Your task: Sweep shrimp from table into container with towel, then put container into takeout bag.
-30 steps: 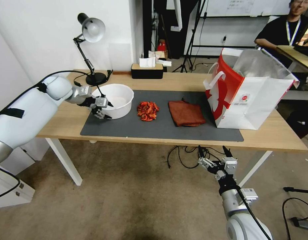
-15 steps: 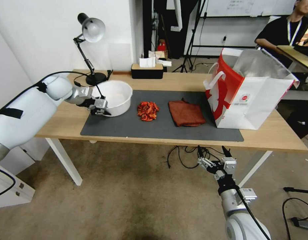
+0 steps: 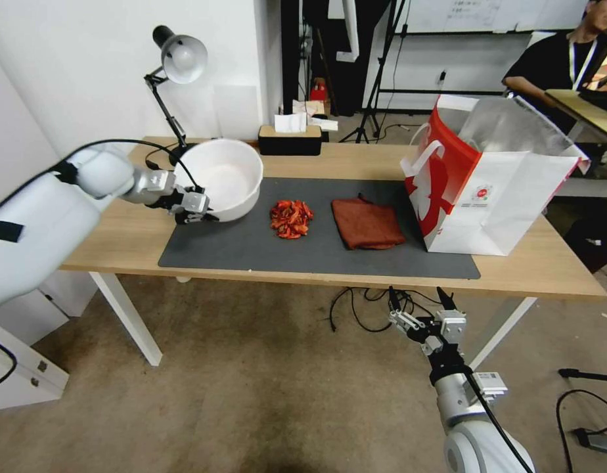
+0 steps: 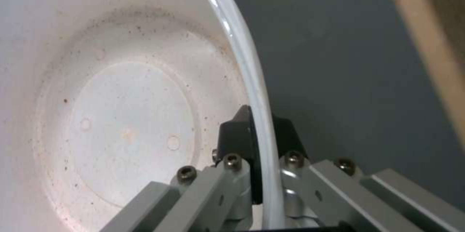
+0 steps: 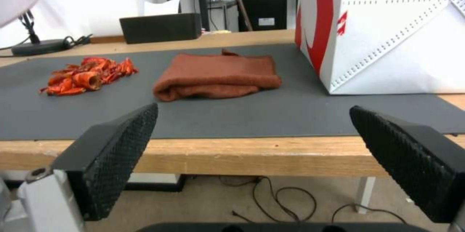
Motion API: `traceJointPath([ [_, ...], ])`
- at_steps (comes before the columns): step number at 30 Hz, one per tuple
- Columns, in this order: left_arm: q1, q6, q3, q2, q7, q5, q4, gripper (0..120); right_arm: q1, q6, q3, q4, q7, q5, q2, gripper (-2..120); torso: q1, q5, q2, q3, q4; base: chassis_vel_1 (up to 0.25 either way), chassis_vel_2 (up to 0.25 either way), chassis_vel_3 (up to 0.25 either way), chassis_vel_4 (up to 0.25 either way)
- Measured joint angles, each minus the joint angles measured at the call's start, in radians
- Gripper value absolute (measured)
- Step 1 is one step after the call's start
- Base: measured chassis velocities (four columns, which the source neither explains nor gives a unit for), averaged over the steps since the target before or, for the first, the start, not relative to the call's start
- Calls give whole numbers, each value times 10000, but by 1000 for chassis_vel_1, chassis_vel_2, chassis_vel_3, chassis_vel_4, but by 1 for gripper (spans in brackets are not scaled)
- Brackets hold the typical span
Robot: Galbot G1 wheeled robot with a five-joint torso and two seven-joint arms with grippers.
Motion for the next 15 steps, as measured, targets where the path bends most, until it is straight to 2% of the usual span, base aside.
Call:
traceJointPath([
  [1,166,-113,-129,103,14,-8,-182,0,12,8,-6,-13,2,5,-6,100,0,1,0,0,1,0,0,0,0],
  [3,1049,-796,-807,558,151,-34,-960,0,46,29,-66,-45,3,18,-30,100,0,-2,-1,1,1,0,0,0,0],
  [4,1049,-796,-807,558,151,-34,-960,0,46,29,-66,-45,3,18,-30,100,0,-2,-1,1,1,0,0,0,0],
  [5,1295,-923,-1023,674,188,-24,-1168,0,46,32,-78,-51,3,19,-37,100,1,-4,0,0,2,0,0,0,0],
  [7,2596,-1270,-2103,1261,312,-162,-2256,0,46,55,-123,-77,0,22,-59,100,0,0,0,-1,3,0,0,0,0],
  [8,2596,-1270,-2103,1261,312,-162,-2256,0,46,55,-123,-77,0,22,-59,100,0,0,0,-1,3,0,0,0,0],
  [10,3320,-1440,-2652,1573,362,-321,-2758,0,41,59,-132,-97,-8,23,-78,100,-1,-1,0,-1,5,0,0,0,0],
  [11,4016,-1698,-3069,1881,447,-446,-3222,0,42,60,-151,-108,-22,23,-107,100,-1,0,0,-1,3,0,0,0,0],
  [13,4158,-1756,-3137,1947,471,-460,-3309,0,42,60,-154,-112,-24,22,-114,100,-1,0,0,-2,3,0,0,0,0],
  [15,5052,-2142,-3495,2306,633,-559,-3775,0,61,60,-176,-125,-34,23,-151,100,-1,0,0,-1,0,0,0,0,0],
])
